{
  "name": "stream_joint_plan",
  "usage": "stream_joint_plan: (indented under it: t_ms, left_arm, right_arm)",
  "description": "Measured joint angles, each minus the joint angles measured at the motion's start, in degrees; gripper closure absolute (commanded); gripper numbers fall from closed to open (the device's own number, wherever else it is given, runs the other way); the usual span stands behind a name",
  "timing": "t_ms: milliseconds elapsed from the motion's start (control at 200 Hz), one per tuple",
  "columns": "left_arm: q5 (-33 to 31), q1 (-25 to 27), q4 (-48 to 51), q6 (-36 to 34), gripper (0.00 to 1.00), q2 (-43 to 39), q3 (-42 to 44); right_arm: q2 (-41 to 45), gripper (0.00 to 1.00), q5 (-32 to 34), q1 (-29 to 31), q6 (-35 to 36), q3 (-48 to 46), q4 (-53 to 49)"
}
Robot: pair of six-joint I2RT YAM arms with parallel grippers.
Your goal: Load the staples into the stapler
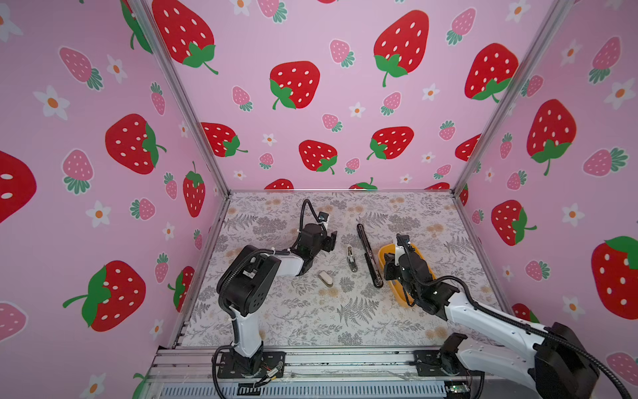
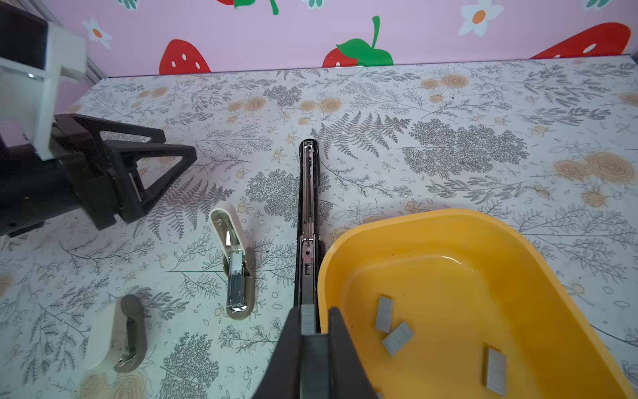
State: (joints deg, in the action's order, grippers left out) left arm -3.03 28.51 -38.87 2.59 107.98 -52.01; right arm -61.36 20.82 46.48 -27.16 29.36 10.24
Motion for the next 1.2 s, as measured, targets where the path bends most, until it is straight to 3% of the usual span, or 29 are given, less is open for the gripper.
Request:
stream_joint_plan:
  t_ms: [315,735,1201]
  left_arm:
    - [1.16,-1.01,-1.29,0.70,0.29,0.00,1.07]
    - [2.25,-2.73,-9.55,2.36,0.28,-1.77,8.35]
    - [4.68,-3.30,-12.68,3.43,0.28,-1.77,8.48]
  right_arm:
    - [0.00,0.86,-3.93,3.80,0.83,-1.33,4.92]
    - [-19.10,0.87,-7.85,5.99,1.09,8.48,9.53]
    - [-31.15,0.89,-8.85,5.99,-0.35,13.57,9.75]
